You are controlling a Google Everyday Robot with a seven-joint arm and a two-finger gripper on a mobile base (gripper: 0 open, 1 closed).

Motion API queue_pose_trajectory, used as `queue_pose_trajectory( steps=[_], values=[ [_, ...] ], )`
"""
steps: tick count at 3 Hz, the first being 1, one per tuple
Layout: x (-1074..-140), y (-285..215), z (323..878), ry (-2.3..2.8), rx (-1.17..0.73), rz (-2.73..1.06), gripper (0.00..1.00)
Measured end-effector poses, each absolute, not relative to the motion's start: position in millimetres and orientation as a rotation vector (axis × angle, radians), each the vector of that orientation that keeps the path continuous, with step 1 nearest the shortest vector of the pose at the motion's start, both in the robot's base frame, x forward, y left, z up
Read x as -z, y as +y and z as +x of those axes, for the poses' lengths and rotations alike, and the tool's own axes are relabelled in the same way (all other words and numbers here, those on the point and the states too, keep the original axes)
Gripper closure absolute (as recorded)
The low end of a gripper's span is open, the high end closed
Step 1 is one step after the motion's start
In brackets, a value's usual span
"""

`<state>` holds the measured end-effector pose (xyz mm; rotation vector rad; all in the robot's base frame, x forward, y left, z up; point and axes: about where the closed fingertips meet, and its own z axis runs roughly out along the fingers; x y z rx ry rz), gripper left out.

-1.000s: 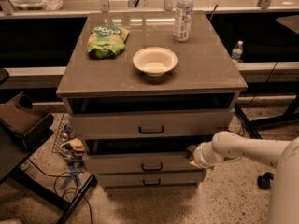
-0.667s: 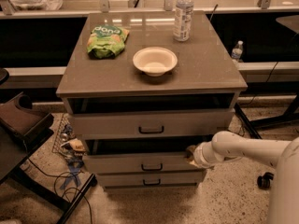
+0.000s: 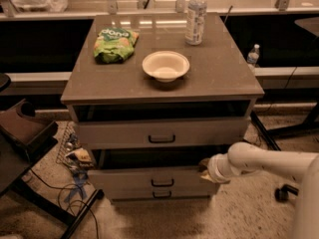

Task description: Open middle drawer

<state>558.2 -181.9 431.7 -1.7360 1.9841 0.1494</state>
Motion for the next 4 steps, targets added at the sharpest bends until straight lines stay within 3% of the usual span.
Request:
queue_pose_trajectory(
  steps=[1, 4],
  values=[
    [-440.1, -192.9, 531.0, 2.003, -0.153, -1.752, 1.0],
    [-437.1, -186.3, 542.6, 1.978, -0.193, -1.797, 1.0]
  ],
)
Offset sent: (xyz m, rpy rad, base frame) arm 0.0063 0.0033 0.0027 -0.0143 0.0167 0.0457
